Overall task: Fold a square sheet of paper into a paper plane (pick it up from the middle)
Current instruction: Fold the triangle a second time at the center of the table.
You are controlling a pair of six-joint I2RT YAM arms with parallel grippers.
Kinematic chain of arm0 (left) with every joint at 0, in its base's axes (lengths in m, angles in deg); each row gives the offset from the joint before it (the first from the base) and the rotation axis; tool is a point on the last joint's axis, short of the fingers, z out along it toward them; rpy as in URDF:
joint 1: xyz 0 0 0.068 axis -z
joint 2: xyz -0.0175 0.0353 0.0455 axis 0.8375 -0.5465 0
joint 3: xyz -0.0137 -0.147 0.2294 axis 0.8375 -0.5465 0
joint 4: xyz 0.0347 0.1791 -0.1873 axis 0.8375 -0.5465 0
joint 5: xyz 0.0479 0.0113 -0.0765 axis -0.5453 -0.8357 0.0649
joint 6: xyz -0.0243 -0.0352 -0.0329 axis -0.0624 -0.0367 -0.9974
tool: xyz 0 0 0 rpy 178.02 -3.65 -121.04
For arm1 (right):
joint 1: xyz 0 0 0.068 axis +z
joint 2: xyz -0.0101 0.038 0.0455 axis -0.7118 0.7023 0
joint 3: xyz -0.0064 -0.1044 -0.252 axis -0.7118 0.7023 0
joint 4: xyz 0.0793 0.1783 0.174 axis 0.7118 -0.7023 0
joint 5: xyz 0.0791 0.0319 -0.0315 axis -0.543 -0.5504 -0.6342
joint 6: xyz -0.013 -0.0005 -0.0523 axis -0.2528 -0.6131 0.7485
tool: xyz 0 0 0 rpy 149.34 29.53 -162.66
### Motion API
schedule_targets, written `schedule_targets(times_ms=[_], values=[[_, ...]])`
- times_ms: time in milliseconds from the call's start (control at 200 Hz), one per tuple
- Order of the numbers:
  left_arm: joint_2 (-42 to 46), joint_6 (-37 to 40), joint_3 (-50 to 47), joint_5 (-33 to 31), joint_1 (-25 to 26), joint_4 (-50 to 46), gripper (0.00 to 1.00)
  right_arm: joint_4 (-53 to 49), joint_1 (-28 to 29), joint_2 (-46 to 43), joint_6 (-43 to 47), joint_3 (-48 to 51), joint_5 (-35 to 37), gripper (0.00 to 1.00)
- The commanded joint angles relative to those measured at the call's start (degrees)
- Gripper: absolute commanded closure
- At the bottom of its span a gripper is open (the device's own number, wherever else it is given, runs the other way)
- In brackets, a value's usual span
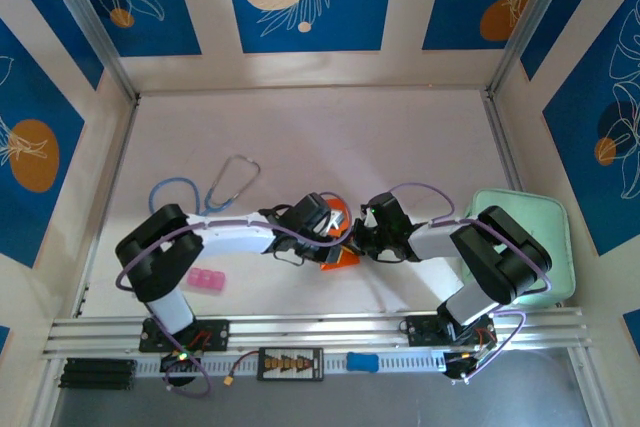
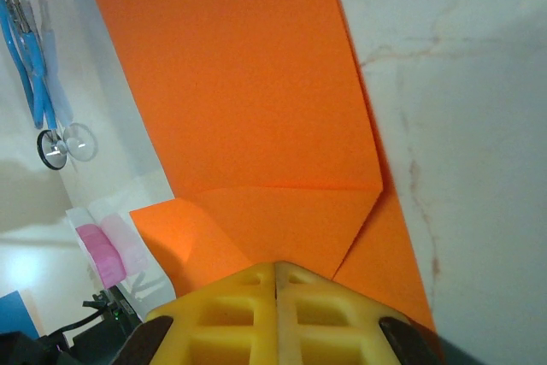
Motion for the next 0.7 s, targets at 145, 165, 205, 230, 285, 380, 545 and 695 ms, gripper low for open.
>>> schedule_targets(times_ms=[145, 165, 205, 230, 285, 380, 545, 695], values=[[-1.2, -1.7, -3.9, -0.5, 0.0, 2.1, 1.0, -5.5, -0.3, 1.1, -0.6, 1.6, 1.9, 1.0], [-1.2, -1.9, -4.1, -0.5, 0.1, 2.1, 1.0, -5.5, -0.3, 1.2, -0.6, 1.6, 2.0, 1.0], [-1.1, -2.3, -4.5, -0.1, 0.1, 2.4, 1.0, -5.5, -0.3, 1.2, -0.5, 1.6, 2.0, 1.0], [-1.0, -2.4, -5.0, 0.2, 0.0, 2.6, 1.0, -5.5, -0.3, 1.3, -0.6, 1.6, 2.0, 1.0], [-0.5, -3.1, -6.1, 0.9, 0.1, 3.8, 1.0, -5.5, -0.4, 1.4, -0.5, 1.7, 2.0, 1.0], [-0.3, -4.1, -7.6, 2.9, 0.1, 5.5, 1.0, -5.5, -0.4, 1.5, -0.5, 1.7, 2.0, 1.0], [0.2, -5.6, -9.6, 5.5, 0.1, 7.3, 1.0, -5.8, -0.5, 1.6, -0.4, 1.7, 2.2, 1.0], [3.1, -5.8, -10.8, 5.1, 0.1, 6.2, 1.0, -5.9, -0.4, 1.6, -0.5, 1.8, 2.3, 1.0]])
